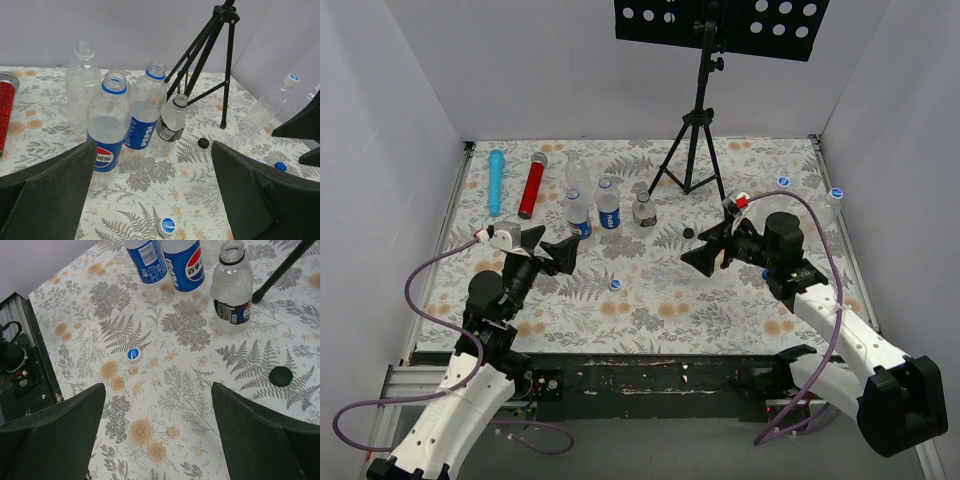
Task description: Screw on the bottle caps
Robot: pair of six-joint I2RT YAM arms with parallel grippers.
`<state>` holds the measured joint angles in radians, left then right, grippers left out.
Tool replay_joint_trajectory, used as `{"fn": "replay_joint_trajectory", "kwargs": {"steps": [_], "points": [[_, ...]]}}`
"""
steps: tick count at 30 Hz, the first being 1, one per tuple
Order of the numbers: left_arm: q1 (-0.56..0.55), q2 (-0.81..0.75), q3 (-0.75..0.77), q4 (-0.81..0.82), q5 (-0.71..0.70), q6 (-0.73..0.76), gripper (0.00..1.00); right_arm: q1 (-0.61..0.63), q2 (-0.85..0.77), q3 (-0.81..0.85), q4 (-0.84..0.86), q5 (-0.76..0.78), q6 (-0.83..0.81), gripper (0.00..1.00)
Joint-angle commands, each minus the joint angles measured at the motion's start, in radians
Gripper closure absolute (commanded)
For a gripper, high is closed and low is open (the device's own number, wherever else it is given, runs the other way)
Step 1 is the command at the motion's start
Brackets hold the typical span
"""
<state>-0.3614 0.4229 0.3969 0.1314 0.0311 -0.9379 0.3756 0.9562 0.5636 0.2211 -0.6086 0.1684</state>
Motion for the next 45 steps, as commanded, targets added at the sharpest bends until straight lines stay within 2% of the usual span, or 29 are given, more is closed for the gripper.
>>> {"fn": "replay_joint_trajectory", "kwargs": {"steps": [1, 6, 15, 27, 36, 40, 45], "points": [[0.004, 0.025, 0.013, -0.010, 0.009, 0.040, 0.02, 0.043, 0.071, 0.126, 0.055, -0.019, -0.079, 0.06], [0.006, 0.034, 0.042, -0.044, 0.004, 0.076, 0.02, 0.158, 0.202, 0.264, 0.000, 0.226, -0.165, 0.09], [0.006, -0.062, 0.034, -0.069, 0.019, 0.140, 0.02, 0.215, 0.521, 0.533, -0.051, 0.397, -0.216, 0.16], [0.007, -0.067, 0.042, -0.055, 0.085, 0.129, 0.02, 0.215, 0.812, 0.824, -0.157, 0.380, -0.214, 0.30], [0.007, -0.061, 0.036, -0.047, 0.116, 0.128, 0.02, 0.215, 0.926, 0.926, -0.220, 0.362, -0.230, 0.41], [0.007, -0.041, 0.037, -0.041, 0.144, 0.129, 0.02, 0.218, 0.929, 0.923, -0.220, 0.354, -0.234, 0.51], [0.007, -0.007, 0.039, -0.032, 0.223, 0.139, 0.02, 0.218, 0.863, 0.868, -0.241, 0.336, -0.248, 0.78]]}}
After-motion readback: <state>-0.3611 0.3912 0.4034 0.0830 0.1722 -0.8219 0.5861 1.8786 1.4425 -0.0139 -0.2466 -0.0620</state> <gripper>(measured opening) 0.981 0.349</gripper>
